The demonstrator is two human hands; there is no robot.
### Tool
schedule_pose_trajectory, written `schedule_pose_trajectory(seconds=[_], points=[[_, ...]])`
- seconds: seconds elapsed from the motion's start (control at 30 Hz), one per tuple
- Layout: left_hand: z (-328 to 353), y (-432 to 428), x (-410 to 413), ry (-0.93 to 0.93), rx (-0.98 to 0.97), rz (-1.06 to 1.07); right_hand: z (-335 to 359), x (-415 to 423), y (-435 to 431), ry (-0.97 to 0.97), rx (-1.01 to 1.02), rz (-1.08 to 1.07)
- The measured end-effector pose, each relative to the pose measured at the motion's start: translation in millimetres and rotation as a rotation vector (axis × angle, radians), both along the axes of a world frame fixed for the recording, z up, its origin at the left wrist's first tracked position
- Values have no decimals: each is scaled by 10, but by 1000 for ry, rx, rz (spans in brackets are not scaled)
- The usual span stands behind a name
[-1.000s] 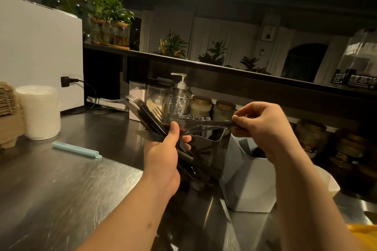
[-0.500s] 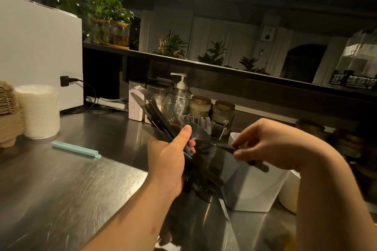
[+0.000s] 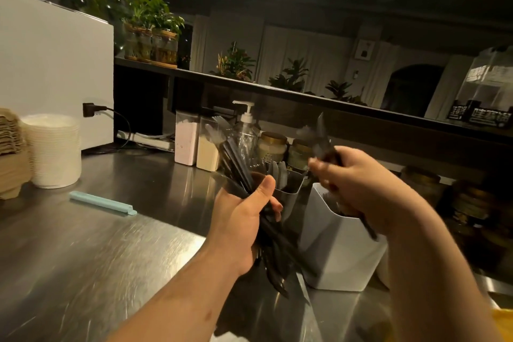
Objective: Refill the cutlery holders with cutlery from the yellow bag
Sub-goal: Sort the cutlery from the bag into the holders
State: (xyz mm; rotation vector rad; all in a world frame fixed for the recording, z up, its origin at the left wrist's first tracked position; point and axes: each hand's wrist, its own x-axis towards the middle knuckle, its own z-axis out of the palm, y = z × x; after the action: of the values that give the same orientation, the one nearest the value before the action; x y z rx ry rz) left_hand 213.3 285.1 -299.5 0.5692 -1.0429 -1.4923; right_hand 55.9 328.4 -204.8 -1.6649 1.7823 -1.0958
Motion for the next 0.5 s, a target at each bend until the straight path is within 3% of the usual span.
schedule_pose_trajectory(seconds=[0.07, 0.2, 0.27, 0.33, 0.43, 0.5], points=[[9, 39, -12, -2, -45, -77, -22, 123, -54, -201, -40, 58], [-31, 63, -54, -103, -181, -124, -165, 333, -108, -232, 9, 144], [-46, 79, -63, -120, -182, -139, -176, 319, -157, -213, -12, 84], [-57, 90, -87, -110, -121, -143, -131, 224, -193, -230, -147, -87], [-85, 91, -116, -59, 2, -175, -15, -41, -142, -551, -443, -278], [-96, 81, -126, -83, -27, -178, 20, -197, -98, -724, -588, -297]])
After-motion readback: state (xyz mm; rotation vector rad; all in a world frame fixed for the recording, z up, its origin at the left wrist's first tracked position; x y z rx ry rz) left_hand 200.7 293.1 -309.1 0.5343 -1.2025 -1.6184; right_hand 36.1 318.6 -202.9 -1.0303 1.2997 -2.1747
